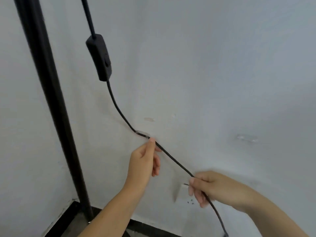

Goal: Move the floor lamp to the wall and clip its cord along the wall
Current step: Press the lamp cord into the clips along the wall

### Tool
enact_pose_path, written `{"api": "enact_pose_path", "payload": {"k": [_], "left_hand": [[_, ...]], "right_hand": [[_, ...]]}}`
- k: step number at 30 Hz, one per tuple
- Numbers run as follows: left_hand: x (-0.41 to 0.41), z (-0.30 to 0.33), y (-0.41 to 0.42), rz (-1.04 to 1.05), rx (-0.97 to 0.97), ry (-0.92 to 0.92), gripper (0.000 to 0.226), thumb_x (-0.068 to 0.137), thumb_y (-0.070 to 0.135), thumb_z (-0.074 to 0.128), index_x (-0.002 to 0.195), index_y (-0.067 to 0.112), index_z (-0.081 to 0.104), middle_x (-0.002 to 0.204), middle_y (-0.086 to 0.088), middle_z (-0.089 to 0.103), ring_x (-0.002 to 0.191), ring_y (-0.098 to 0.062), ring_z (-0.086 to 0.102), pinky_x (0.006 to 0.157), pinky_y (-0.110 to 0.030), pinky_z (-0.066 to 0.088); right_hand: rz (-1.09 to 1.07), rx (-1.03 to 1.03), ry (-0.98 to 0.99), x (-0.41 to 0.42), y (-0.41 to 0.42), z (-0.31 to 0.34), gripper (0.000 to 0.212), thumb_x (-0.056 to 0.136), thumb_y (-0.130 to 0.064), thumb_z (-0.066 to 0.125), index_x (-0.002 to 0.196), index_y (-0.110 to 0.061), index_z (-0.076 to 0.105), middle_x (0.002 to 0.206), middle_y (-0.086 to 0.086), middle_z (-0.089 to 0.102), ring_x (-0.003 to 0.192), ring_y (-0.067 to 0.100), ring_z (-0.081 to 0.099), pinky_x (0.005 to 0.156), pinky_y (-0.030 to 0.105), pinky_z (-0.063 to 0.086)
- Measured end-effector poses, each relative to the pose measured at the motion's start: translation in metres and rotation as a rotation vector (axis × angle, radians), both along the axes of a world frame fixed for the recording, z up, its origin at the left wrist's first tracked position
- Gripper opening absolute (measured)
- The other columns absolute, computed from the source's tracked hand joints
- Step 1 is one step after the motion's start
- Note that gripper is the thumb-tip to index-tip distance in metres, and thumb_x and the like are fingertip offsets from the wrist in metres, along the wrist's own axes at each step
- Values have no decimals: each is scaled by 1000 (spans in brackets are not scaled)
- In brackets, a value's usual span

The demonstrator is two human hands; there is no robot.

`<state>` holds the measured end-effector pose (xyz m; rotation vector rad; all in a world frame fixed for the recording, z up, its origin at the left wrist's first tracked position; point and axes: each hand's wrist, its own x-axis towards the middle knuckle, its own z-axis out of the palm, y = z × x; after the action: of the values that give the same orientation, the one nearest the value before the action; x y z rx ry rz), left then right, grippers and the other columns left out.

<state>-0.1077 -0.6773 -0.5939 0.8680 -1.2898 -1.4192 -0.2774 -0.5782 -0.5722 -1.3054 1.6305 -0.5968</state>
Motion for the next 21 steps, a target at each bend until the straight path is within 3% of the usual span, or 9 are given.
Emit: {"api": "enact_pose_path", "payload": {"k": [3,7,11,14,17,21], "left_hand": [[-22,-2,10,-92,9,-43,47,89,45,53,61,7,57,44,-3,55,33,-14,47,36,-21,37],[-50,1,15,-81,28,-25,52,91,40,53,49,9,56,37,-3,52,28,-14,43,33,-18,33],[-65,3,24,-63,51,44,47,90,42,53,55,10,59,35,0,49,27,-13,41,32,-17,31],[-73,9,28,-19,62,97,43,88,40,57,57,10,58,34,2,48,27,-13,40,32,-17,30],[-77,18,32,-33,98,145,41,87,40,59,56,13,59,34,4,45,28,-13,38,33,-15,29],[-82,23,38,-76,118,166,43,86,39,61,48,20,65,34,5,41,29,-12,37,33,-17,28]], "right_hand": [[-66,18,17,-39,37,16,33,97,-28,45,71,-20,65,51,-6,55,51,13,51,61,24,43],[-290,-150,36,-72,78,42,27,92,-20,58,66,-18,68,48,-9,42,46,10,40,51,14,41],[-499,-491,324,-74,80,67,21,83,-33,64,67,-21,69,43,-12,43,40,3,34,46,14,32],[-623,-716,575,-62,71,77,25,82,-35,64,61,-22,63,44,-16,52,42,0,45,43,10,36],[-687,-777,716,-52,63,83,27,84,-33,62,61,-21,58,44,-7,50,49,4,49,46,19,33],[-676,-724,848,-50,59,88,31,85,-35,58,57,-26,50,47,-9,46,48,7,45,47,25,33]]}}
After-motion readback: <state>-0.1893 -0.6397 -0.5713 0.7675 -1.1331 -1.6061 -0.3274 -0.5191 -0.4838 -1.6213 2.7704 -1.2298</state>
